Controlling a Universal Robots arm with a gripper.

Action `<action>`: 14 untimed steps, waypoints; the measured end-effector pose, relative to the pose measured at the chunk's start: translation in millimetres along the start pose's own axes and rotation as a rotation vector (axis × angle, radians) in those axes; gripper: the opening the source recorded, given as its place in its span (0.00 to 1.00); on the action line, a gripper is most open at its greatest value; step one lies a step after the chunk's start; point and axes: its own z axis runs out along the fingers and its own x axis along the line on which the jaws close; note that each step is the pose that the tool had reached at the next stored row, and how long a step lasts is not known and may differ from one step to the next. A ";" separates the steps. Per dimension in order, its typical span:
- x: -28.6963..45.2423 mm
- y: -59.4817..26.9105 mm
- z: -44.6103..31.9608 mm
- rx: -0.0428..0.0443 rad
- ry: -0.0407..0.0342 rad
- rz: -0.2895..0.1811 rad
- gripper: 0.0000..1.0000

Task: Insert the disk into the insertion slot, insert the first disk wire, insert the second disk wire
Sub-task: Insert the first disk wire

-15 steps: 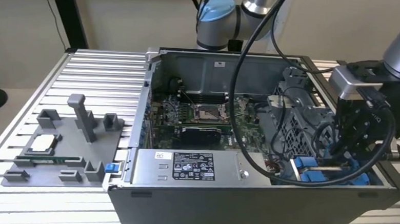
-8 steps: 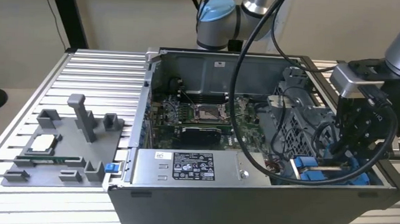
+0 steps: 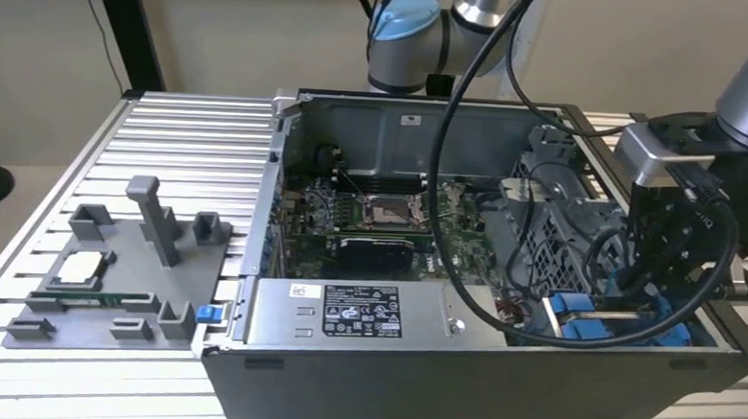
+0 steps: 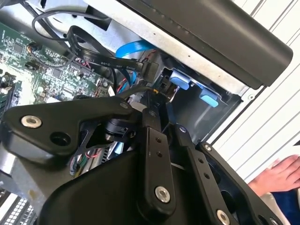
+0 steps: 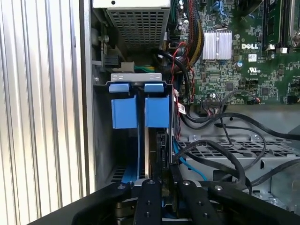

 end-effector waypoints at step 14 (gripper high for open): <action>-0.5 0.7 7.8 0.0055 0.0010 0.000 0.00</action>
